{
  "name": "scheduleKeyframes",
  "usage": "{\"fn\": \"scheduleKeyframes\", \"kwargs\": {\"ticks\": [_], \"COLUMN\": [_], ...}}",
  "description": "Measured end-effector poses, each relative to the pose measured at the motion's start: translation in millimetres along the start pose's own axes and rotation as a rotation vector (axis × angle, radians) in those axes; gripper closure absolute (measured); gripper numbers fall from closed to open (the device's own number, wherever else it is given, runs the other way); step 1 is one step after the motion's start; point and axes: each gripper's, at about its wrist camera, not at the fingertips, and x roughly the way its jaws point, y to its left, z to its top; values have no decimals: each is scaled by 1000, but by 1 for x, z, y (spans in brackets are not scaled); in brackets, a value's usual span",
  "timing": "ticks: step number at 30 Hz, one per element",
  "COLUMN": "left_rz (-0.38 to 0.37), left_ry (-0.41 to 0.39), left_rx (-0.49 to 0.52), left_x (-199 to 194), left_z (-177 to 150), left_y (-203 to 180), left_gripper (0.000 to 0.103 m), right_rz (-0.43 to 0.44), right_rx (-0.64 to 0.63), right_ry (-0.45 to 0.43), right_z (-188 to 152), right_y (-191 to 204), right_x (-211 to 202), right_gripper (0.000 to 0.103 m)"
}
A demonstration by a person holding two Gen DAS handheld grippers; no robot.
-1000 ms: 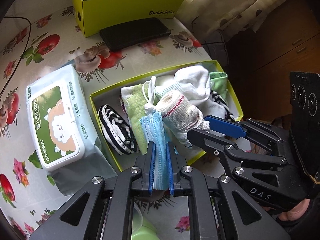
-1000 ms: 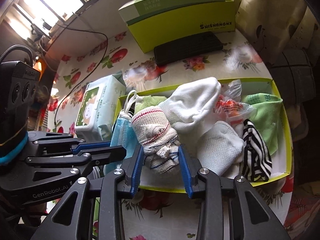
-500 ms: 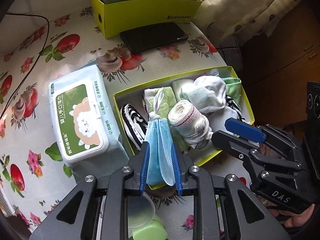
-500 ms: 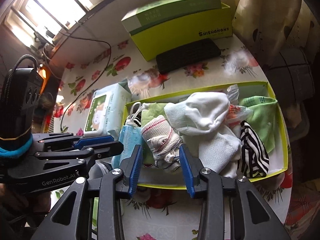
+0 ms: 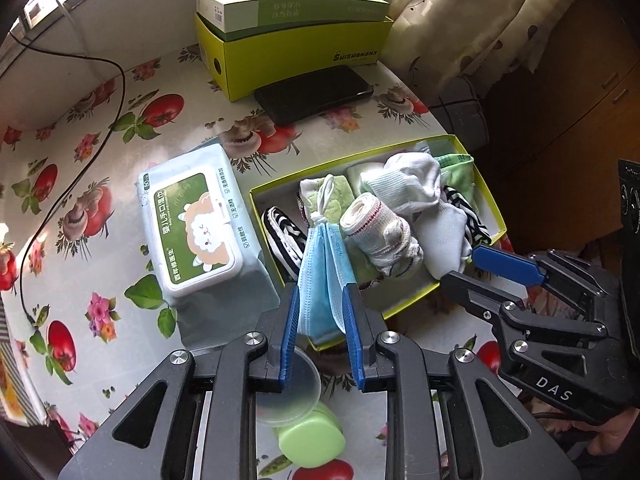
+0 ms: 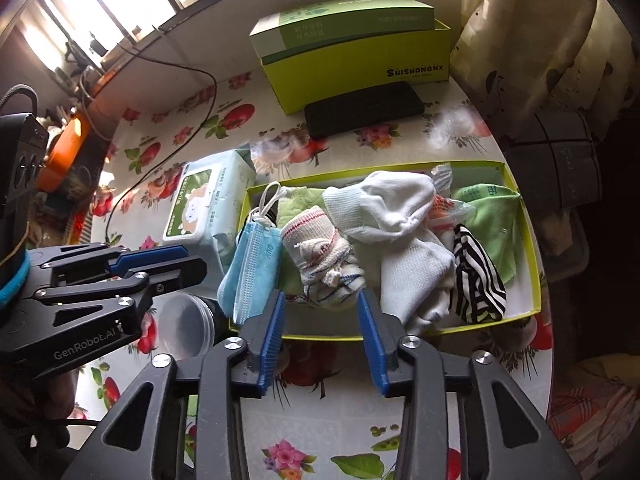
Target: Organize soft objects
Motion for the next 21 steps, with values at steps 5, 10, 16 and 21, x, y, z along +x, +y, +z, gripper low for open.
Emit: {"fn": "scheduleKeyframes", "kwargs": {"ticks": [5, 10, 16, 21], "left_rz": [22, 23, 29, 26], "left_ry": [-20, -30, -48, -55], "left_rx": [36, 52, 62, 61], "left_x": [-11, -18, -25, -28], "left_z": [-12, -23, -31, -34], "left_y": [-6, -9, -10, -9], "left_gripper": [80, 80, 80, 80], "right_rz": [-54, -75, -86, -89], "right_rx": [-19, -27, -41, -45], "right_ry": [3, 10, 16, 17], "right_z": [-13, -23, -32, -35], "right_y": [11, 19, 30, 34], "right_x": [-9, -15, -19, -20], "right_gripper": [56, 55, 54, 53]}}
